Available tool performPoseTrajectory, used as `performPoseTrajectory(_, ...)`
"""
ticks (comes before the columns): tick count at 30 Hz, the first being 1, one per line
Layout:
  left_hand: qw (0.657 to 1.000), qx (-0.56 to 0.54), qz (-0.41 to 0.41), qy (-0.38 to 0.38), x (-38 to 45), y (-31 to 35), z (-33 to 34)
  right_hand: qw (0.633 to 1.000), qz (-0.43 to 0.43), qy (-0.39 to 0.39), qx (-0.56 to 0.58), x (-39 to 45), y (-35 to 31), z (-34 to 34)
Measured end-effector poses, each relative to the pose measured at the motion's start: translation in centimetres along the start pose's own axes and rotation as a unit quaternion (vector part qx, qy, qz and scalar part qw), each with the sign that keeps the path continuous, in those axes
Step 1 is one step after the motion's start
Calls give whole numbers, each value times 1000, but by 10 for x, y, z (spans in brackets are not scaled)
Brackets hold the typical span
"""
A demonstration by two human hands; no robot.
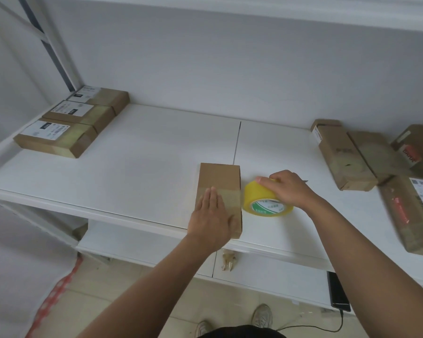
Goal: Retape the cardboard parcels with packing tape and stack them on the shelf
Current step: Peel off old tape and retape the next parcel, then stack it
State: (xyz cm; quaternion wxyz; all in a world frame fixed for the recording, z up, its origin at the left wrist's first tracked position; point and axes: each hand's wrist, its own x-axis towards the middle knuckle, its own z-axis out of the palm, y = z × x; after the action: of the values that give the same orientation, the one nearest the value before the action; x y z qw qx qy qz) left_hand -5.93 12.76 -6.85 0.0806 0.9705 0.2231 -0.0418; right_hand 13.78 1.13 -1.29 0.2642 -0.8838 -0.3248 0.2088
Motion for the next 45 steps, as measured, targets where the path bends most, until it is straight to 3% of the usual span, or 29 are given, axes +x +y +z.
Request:
performPoseTrajectory(5, 1000, 13, 13, -10, -2, 10, 8, 1000, 3, 2, 9, -1, 3, 0)
performPoseTrajectory(9, 996, 37, 74, 19, 7, 11, 13, 1000, 11, 1, 12, -5, 0, -3)
performPoseTrajectory(20, 998, 48, 50, -8, 9, 10, 11, 998, 18, -9, 64, -5, 3, -6)
performPoseTrajectory(27, 991, -110, 30, 74, 9, -1, 4, 990, -15, 1, 140, 2, -22, -26)
performPoseTrajectory(32, 946, -298, 43, 120, 9, -17, 1, 990, -53, 2, 128, 7, -64, -32)
performPoseTrajectory(36, 916, -360, 64, 164, 2, -26, -3, 985, -93, 11, 143, 8, -85, -31)
performPoseTrajectory(45, 876, -415, 98, 226, 0, -34, 1, 926, -155, 18, 343, 0, -54, -8)
